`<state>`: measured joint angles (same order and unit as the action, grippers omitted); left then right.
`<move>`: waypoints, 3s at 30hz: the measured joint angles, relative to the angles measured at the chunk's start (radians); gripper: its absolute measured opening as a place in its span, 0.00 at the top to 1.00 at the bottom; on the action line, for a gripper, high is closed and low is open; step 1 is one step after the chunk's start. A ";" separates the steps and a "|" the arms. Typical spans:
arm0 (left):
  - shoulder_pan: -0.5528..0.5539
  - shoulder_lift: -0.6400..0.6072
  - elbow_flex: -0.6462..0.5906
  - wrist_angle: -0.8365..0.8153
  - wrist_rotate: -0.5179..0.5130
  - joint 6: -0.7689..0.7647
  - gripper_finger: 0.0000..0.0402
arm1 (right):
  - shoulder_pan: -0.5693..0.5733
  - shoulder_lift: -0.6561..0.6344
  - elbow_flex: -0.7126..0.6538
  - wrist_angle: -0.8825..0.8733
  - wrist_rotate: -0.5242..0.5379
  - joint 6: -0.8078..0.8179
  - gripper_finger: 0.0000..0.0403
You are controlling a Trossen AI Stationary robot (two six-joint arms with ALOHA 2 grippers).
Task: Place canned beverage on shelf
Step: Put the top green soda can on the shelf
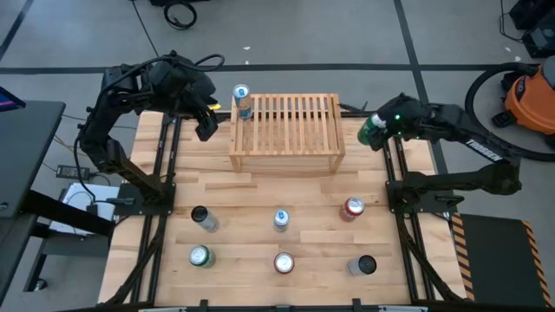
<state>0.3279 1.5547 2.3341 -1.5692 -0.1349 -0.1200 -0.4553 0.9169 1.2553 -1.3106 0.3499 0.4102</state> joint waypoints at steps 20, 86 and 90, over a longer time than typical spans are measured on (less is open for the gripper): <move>0.000 0.000 0.000 0.000 0.000 -0.001 0.30 | 0.000 0.466 0.479 0.087 -0.038 -0.297 0.25; 0.015 0.063 0.000 0.004 0.002 -0.049 0.30 | -0.054 0.882 0.688 0.223 -0.337 -0.474 0.11; 0.015 0.063 0.000 0.001 0.002 -0.048 0.30 | -0.073 0.882 0.688 0.219 -0.378 -0.474 0.07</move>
<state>0.3428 1.6176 2.3337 -1.5686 -0.1333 -0.1684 -0.5284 1.7989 1.9430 -1.0912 -0.0278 -0.0639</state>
